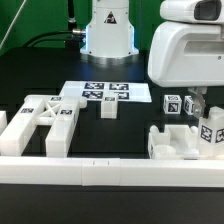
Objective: Assemble chair
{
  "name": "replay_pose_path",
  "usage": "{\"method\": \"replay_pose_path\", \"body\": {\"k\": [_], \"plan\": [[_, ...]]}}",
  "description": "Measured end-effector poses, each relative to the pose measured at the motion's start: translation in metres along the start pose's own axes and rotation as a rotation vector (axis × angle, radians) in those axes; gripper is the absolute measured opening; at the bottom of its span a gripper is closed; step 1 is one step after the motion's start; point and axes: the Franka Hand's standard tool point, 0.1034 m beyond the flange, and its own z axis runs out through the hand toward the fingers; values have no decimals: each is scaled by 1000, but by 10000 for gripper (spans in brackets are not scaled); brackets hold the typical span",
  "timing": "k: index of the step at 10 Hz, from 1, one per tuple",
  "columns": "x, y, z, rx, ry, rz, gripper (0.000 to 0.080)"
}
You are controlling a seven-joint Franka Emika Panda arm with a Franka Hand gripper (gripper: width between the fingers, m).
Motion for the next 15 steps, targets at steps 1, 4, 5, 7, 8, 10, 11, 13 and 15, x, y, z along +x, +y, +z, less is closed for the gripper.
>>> {"method": "replay_pose_path", "body": {"k": [1,4,5,7,8,10,11,13,15], "plan": [[0,0,0,0,0,15,281],[0,0,0,3,0,286,281],[0,0,0,7,0,389,281],[-1,0,0,2,-1,639,281],[-2,0,-1,-2,-2,751,281],[-3,-3,-1,-19,-1,1044,282],[-2,-3,-1,-29,2,1124,282],[-2,-2,-1,-35,-8,1289,282],[-2,-4,-1,-23,-16,1351,404]]}}
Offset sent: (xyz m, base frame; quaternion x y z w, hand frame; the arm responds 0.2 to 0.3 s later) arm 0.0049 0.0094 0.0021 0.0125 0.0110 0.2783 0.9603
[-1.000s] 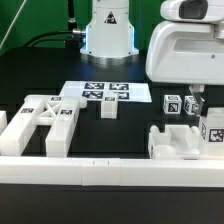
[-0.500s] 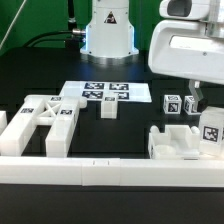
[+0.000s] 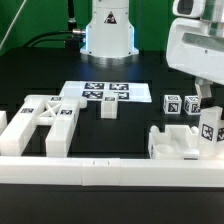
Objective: Assemble chair
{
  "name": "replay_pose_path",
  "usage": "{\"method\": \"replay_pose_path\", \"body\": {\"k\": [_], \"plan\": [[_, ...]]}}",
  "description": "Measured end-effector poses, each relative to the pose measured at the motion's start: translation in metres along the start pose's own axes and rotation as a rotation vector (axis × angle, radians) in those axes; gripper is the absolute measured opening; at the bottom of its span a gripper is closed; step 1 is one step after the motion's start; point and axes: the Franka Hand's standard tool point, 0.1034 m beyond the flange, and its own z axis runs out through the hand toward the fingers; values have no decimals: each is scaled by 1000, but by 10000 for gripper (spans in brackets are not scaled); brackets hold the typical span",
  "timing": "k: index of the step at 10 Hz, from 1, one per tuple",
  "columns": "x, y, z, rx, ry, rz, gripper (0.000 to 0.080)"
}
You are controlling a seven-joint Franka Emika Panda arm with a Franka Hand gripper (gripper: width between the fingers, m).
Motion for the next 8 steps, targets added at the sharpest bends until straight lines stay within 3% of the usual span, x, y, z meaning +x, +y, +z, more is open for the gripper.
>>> {"method": "replay_pose_path", "body": {"k": [1,3,8], "plan": [[-1,0,0,0,-2,-29,404],[2,0,0,0,0,-127,626],[9,1,0,2,5,-670,649]]}}
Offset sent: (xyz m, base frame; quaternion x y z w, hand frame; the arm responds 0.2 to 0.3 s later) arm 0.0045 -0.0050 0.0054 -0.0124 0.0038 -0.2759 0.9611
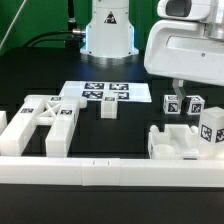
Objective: Assemble chair
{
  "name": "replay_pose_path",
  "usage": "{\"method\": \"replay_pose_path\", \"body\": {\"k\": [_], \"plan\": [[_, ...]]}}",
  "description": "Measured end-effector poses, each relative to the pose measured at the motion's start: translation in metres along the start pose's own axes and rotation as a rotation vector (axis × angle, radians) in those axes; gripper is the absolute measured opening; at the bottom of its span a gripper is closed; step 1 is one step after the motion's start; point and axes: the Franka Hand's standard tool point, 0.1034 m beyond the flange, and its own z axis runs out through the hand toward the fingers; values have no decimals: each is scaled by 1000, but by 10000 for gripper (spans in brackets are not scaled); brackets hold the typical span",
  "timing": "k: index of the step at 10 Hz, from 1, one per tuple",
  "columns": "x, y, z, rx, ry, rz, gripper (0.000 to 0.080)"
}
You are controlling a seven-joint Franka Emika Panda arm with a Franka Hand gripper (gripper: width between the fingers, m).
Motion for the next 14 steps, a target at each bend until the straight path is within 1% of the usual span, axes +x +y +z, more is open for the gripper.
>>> {"method": "replay_pose_path", "body": {"k": [3,4,5,6,7,8,9,12,14], "plan": [[0,1,0,-2,-1,-218,649],[-2,0,1,-10,-4,-325,649],[-3,-3,0,-11,-4,-414,649],[-3,-4,0,-10,-3,-442,649],[-4,-6,0,-15,-1,-534,649],[-6,-8,0,-13,-2,-610,649],[-4,-7,0,-12,-1,-691,649],[-3,-6,0,-12,-1,-695,626],[-3,-6,0,-12,-1,-679,278]]}}
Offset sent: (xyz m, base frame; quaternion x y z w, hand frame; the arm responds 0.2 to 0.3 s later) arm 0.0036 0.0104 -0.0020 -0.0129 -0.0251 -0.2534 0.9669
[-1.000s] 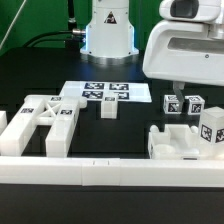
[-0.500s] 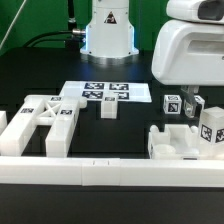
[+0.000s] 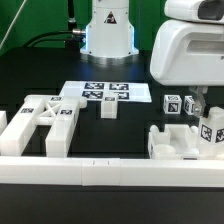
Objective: Assemble chair
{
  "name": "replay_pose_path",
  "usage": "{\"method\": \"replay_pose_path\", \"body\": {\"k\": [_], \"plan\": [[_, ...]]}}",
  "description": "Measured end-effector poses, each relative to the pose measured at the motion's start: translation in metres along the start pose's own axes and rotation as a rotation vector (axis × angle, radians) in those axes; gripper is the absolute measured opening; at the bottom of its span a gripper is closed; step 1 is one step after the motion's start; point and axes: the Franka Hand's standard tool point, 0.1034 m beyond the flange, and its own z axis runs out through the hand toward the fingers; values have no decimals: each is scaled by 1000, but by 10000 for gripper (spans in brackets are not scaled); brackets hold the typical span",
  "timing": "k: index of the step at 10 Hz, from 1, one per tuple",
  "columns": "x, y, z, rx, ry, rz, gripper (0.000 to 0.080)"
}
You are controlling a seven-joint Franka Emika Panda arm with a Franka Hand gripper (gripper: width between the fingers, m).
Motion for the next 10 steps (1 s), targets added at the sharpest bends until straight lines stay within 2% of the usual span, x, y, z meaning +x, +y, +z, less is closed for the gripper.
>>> {"method": "replay_pose_path", "body": {"k": [5,7,10], "plan": [[0,2,0,0,0,371,281],[-1,10,0,-12,2,626,281],[-1,21,-2,-36,15,799,282]]}}
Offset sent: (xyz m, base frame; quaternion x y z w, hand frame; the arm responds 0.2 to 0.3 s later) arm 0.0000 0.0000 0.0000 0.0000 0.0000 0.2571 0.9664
